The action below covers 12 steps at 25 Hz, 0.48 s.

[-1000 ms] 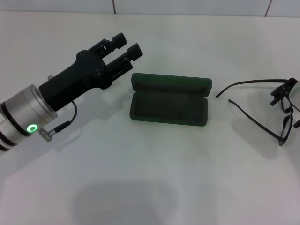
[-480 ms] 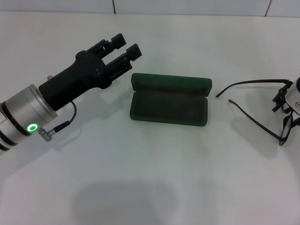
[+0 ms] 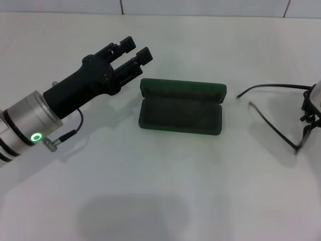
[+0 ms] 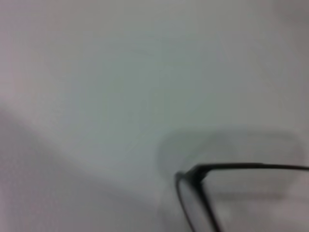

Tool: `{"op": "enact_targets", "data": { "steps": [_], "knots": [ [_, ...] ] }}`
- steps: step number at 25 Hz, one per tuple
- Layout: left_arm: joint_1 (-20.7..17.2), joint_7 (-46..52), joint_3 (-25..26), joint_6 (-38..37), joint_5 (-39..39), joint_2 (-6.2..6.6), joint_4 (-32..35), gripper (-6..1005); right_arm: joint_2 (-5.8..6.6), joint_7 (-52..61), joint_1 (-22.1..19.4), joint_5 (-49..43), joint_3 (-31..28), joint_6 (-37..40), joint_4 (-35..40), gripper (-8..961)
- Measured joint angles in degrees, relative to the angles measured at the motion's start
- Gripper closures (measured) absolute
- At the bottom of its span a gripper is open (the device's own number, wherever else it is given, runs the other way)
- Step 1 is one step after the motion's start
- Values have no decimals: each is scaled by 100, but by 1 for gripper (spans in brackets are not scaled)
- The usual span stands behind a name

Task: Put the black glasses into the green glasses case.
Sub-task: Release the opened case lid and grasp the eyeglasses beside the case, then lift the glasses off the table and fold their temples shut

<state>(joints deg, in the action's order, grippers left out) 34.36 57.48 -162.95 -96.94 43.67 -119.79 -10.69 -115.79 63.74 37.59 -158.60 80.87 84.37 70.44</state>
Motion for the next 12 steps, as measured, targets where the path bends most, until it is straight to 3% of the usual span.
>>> {"op": "enact_targets", "data": {
  "steps": [8,12],
  "knots": [
    [14,38,0,0,34,0,161,349,35,-76,-9,573,-910,379,43,853],
    [72,-18,0,-32,1,0,294,349,39,-343,-149,1030,-1614,516,80,853]
  ]
}}
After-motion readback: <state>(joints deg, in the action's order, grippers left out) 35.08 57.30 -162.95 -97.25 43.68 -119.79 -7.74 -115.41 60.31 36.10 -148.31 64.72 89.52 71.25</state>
